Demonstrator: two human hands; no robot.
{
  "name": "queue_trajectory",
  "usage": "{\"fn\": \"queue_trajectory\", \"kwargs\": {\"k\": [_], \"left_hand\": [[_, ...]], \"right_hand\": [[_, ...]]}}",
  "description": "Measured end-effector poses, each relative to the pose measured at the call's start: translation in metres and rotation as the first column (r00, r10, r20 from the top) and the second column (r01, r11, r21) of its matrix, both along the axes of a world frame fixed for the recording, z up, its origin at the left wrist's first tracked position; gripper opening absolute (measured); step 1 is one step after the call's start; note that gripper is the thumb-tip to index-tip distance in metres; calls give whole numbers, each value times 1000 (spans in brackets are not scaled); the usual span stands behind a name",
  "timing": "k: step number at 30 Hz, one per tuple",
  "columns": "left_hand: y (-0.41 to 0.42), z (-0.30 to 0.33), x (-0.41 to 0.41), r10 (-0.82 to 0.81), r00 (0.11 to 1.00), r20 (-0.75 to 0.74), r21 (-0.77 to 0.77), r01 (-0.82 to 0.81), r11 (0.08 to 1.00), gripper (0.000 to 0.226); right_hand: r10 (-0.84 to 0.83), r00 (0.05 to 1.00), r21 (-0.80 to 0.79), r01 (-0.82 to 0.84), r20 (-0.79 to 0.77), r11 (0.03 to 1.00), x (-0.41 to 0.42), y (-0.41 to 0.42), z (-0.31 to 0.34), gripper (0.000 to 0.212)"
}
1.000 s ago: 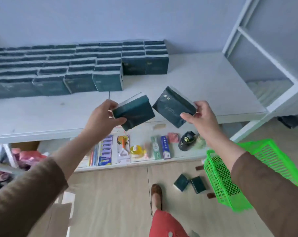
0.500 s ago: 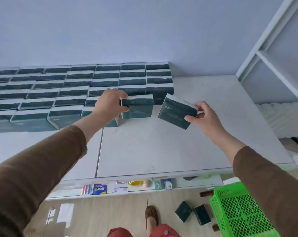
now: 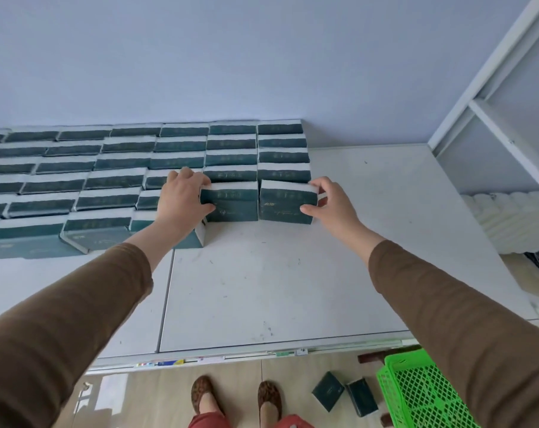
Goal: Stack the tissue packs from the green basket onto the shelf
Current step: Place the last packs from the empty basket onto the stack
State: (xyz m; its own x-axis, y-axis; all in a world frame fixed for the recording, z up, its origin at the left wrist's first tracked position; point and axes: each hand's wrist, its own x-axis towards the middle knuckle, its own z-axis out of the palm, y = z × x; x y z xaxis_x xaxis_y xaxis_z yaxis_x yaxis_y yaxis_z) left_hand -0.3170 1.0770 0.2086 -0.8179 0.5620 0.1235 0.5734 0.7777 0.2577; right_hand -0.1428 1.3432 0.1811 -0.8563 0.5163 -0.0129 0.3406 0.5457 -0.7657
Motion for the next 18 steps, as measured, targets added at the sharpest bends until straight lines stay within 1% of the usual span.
{"fn": "queue_trajectory", "kwargs": {"k": [3,5,7,10,12,15,18], "left_hand": [[-1,1,5,26,1000,-9,4,-26,1000,58],[-2,3,10,44,999,-13,27,-44,999,61],[-4,6,17,50,999,-20,50,-49,998,61],[-10,12,32,35,999,-21,107,-33,994,56],[-15,16,49,13,1000,-18,156,-10,988,52],[-23,22,83,-48,999,12,209,45,977,48],[-34,20,130,-146,989,16,234,138,962,44]], "right_hand": [[-84,995,1,84,-55,996,-10,-13,-6,52],[-169,981,-37,166,-98,985,-12,-21,-11,52],[-223,969,-92,214,-106,972,-13,-26,-13,53],[-250,964,-143,236,-89,961,-5,-32,-9,62],[-251,963,-97,242,-96,965,9,-37,-5,65],[-217,968,-36,214,-130,976,43,-52,4,54],[-174,969,-51,168,-173,985,93,-74,11,39]]}}
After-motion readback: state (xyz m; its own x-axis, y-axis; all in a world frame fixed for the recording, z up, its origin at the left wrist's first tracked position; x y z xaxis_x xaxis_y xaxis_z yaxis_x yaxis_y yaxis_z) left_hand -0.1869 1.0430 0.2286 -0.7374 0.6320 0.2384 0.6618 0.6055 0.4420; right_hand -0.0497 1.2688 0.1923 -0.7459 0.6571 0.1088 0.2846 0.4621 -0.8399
